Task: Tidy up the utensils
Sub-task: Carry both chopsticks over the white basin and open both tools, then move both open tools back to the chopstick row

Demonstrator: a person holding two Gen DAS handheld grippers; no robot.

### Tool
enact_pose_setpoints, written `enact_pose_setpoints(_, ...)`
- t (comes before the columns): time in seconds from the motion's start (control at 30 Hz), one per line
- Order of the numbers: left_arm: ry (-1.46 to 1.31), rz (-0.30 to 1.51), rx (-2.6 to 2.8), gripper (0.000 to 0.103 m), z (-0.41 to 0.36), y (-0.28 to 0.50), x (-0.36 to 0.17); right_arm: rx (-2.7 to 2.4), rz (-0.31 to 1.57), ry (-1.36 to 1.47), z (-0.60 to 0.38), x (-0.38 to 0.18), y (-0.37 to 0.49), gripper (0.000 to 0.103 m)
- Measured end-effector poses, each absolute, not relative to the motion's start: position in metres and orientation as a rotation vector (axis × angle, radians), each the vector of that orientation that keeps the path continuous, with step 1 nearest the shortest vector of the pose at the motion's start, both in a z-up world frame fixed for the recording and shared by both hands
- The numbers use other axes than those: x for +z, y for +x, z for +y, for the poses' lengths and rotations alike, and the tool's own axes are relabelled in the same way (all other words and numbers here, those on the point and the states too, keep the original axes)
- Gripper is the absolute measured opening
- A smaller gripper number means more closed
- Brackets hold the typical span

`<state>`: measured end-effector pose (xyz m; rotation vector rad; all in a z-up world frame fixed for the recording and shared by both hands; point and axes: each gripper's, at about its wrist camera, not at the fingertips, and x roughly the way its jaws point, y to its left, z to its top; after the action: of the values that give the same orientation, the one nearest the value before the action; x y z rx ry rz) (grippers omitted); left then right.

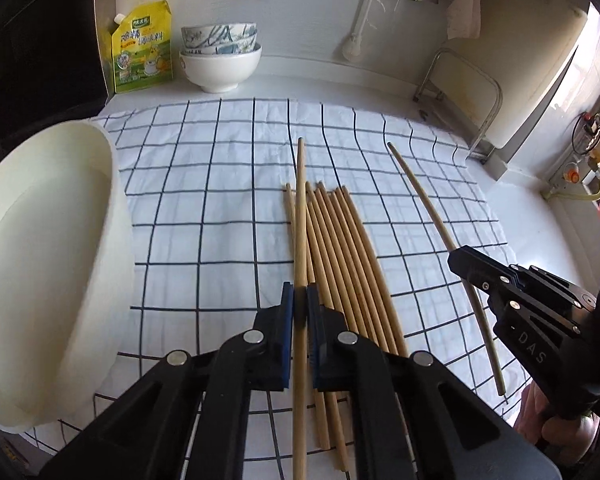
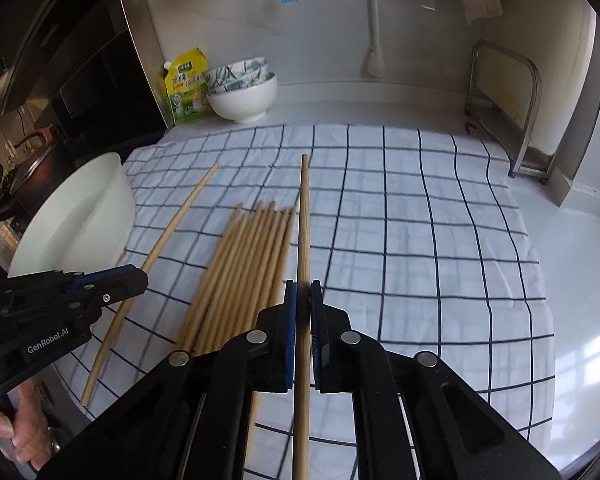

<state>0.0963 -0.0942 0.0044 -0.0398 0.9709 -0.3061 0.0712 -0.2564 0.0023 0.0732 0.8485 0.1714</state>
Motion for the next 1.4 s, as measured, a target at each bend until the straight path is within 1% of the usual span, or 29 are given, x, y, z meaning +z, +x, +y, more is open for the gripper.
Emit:
enact_pose_setpoints(0.13,-0.047,0.886,-0.286,0.007,-0.065,0.096,0.044,0.217,0.785,0.064,-0.228,0.04,0.076,0.006)
enact_pose_setpoints(0.27,-0.043,0.795,-0.245,0.007,-0.023,0.096,0.081,0.292,0.744,0.072,-0.187,0.066,0.092,0.006)
enact_pose_setpoints(0.43,-0.052,0.736,-0.148,0.007,0.043,0.104,0.101,0.394,0.717,0.043,-0.119,0.088,0.114,0.006)
enact_pose_setpoints(0.6,-0.091,0.745,-0.064,0.007,0.109,0.116,0.094,0.523,0.762,0.039,-0.042,0.086,0.142,0.006)
enact_pose_setpoints(0.8,-0.155,0.826,-0.016,0.007,0.162,0.134,0.064,0.578,0.87,0.017,0.022,0.055,0.164,0.006)
enact_pose_setpoints(1.03,-0.171,0.908,-0.035,0.007,0.167,0.142,0.026,0.523,1.026,0.007,0.042,0.009,0.181,0.007)
enact_pose_setpoints(1.23,-0.169,0.965,-0.037,0.008,0.164,0.145,0.004,0.502,1.054,-0.018,0.037,-0.011,0.18,0.007)
enact_pose_setpoints(1.3,-0.171,0.972,-0.03,0.011,0.166,0.143,0.0,0.502,1.028,-0.027,0.034,-0.011,0.177,0.009)
enact_pose_setpoints(1.33,-0.173,0.969,-0.027,0.018,0.167,0.142,-0.001,0.499,1.013,-0.028,0.032,-0.01,0.175,0.014)
enact_pose_setpoints(1.37,-0.177,0.961,-0.024,0.028,0.168,0.14,0.0,0.495,0.997,-0.028,0.03,-0.007,0.172,0.015)
enact_pose_setpoints(1.4,-0.182,0.951,-0.018,0.034,0.169,0.138,0.001,0.491,0.979,-0.026,0.028,-0.005,0.168,0.016)
